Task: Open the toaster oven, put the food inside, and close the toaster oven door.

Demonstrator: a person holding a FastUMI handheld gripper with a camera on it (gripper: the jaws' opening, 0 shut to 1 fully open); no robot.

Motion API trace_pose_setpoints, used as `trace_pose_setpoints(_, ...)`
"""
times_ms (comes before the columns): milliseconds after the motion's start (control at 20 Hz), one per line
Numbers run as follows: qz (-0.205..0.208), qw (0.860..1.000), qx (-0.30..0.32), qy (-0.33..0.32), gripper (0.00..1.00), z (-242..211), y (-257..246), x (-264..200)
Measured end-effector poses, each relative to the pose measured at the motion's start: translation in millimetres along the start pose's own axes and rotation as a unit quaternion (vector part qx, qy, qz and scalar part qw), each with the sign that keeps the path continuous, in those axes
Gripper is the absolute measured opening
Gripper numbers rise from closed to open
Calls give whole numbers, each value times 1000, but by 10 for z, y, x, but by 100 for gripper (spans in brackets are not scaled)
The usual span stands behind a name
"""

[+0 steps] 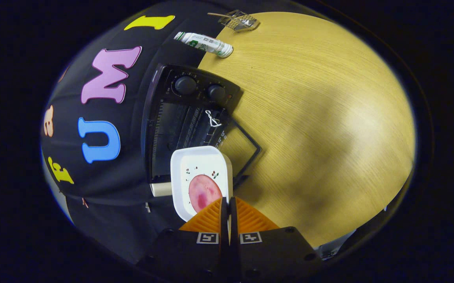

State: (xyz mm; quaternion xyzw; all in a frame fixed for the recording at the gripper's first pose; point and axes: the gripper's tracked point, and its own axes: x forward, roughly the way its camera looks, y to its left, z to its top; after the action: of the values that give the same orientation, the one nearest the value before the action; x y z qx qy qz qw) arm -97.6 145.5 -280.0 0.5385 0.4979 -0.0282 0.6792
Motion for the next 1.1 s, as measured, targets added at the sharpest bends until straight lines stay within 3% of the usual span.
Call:
trace_pose_setpoints(250,-7,993,92,-73,5,143,324,498)
trace_pose_setpoints(500,-14,974,183,-134,5,338,567,886)
trace_pose_setpoints(850,-28,957,222,-183,5,484,707,1225)
trace_pose_setpoints(1100,-34,959,214,-182,6,448,738,1334)
